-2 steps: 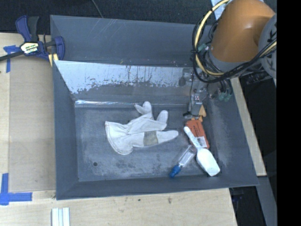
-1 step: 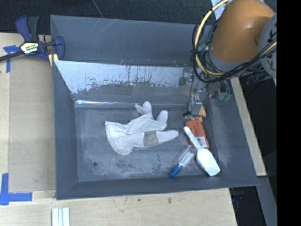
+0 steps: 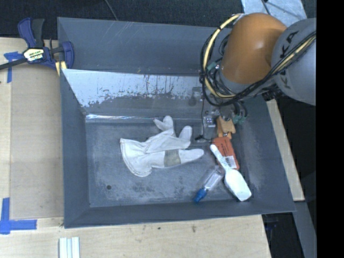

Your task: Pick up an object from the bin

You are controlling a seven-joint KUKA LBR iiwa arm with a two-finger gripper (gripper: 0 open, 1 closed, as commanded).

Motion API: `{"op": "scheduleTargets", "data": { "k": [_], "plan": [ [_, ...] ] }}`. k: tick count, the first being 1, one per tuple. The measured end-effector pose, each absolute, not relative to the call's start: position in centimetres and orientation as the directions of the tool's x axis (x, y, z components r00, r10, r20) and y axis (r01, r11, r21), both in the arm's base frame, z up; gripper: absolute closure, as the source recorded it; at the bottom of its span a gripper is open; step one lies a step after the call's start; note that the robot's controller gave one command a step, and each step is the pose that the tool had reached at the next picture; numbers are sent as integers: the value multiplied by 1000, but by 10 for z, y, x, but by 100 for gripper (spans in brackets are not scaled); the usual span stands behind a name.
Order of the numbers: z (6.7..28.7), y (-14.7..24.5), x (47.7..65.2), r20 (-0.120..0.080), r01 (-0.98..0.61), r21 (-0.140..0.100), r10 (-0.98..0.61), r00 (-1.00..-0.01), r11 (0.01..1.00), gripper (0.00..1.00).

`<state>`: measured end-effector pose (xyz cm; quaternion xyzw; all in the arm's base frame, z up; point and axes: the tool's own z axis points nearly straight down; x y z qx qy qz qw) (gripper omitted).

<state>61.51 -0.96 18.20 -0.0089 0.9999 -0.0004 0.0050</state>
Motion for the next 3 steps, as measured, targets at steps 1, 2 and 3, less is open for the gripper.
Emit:
{"op": "scheduleTargets", "data": {
  "k": [1, 2, 3],
  "plan": [
    [144, 16, 617, -3, -8, 0, -8, -1000, 1000, 0],
    [119, 17, 616, -5, 68, 1, 68, -998, 998, 0],
    [84, 47, 611, -4, 51, 0, 51, -999, 999, 0]
  ]
}}
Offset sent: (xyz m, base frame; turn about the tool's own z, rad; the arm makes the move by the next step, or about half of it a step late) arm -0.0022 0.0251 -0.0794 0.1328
